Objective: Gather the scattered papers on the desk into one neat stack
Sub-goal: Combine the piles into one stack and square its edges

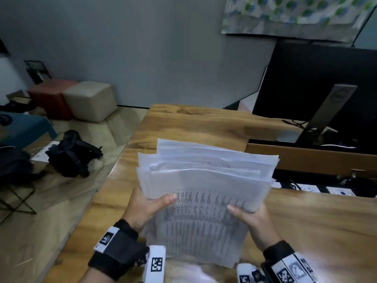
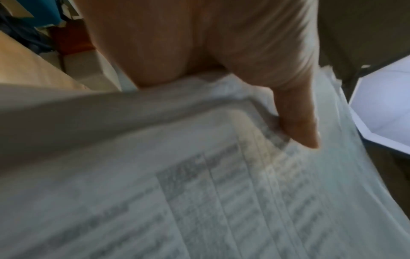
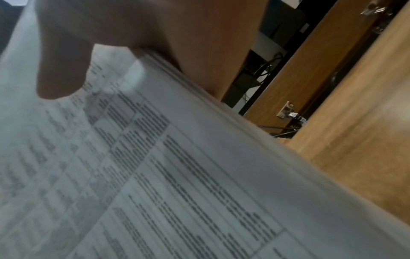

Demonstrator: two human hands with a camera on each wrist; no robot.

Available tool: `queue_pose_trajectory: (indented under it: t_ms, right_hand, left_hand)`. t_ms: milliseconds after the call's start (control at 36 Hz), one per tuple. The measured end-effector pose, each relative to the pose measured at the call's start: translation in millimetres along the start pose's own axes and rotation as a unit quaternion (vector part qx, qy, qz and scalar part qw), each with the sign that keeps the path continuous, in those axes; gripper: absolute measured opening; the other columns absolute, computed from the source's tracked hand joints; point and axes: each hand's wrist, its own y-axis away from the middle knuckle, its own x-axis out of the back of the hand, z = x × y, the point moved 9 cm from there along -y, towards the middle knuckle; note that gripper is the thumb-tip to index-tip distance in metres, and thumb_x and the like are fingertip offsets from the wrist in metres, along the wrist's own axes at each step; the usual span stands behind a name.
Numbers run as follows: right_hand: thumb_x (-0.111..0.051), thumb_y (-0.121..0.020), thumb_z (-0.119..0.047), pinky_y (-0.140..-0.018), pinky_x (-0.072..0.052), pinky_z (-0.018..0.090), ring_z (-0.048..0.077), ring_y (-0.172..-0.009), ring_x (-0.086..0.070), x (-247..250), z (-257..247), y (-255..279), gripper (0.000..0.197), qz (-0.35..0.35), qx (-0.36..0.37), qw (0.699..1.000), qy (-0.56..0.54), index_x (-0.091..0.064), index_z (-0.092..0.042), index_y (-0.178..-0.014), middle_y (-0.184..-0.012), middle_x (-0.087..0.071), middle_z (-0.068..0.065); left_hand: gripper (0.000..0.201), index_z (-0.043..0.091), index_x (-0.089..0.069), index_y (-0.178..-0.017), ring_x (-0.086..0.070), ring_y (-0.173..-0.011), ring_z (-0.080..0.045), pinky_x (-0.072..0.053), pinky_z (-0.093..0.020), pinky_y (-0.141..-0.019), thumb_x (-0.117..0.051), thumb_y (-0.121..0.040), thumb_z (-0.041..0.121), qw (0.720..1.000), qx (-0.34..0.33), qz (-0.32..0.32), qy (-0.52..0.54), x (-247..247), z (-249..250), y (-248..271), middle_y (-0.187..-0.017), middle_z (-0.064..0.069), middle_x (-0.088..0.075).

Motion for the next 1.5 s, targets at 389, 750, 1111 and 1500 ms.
queue_pose_trajectory:
  t_ms: [389, 750, 1111, 1500]
  right_hand:
    - [-0.075, -0.067, -0.008, -0.078, -0.058, 0.023, 0.017, -0.098, -0.073, 6, -11, 10, 0.042, 0.000, 0.026, 0.999, 0.035, -0.067, -0.016, -0.107, -0.104, -0.078, 0.001]
    - [-0.074, -0.077, 0.003, -0.083, -0.057, 0.046, 0.028, -0.090, -0.071, 1, 24, 0, 0.021, -0.004, -0.063, 0.998, 0.020, -0.076, -0.013, -0.091, -0.096, -0.076, 0.015]
    - [-0.057, -0.093, 0.002, -0.081, -0.058, 0.052, 0.037, -0.106, -0.068, 34, 143, 29, 0.033, 0.243, -0.213, 0.906, -0.271, -0.061, -0.003, -0.126, -0.121, -0.070, 0.020]
    - [-0.079, -0.053, -0.049, -0.078, -0.054, 0.055, 0.043, -0.086, -0.071, 102, 232, 101, 0.076, 0.196, -0.417, 0.857, -0.231, -0.071, -0.010, -0.118, -0.094, -0.077, 0.021]
  left_hand:
    - [0.074, 0.016, -0.069, -0.099, -0.074, -0.087, -0.015, -0.058, -0.020, -0.068, -0.095, -0.038, 0.048, 0.999, -0.036, 0.037, -0.012, 17, 11, 10, -0.096, -0.002, -0.078]
    - [0.059, 0.012, -0.072, -0.092, -0.075, -0.081, -0.012, -0.057, -0.020, -0.064, -0.092, -0.045, 0.041, 0.988, 0.064, 0.115, -0.080, 30, -51, 14, -0.089, 0.002, -0.079]
    - [0.022, 0.012, -0.063, -0.110, -0.076, -0.071, -0.018, -0.057, -0.036, -0.063, -0.052, -0.097, 0.027, 0.879, 0.411, 0.125, 0.208, 9, -157, 126, -0.080, -0.003, -0.079]
    - [0.067, -0.003, -0.063, -0.121, -0.069, -0.101, -0.042, -0.055, -0.051, -0.087, -0.085, -0.058, -0.005, 0.883, 0.460, 0.038, 0.079, 65, -201, 136, -0.113, -0.024, -0.071]
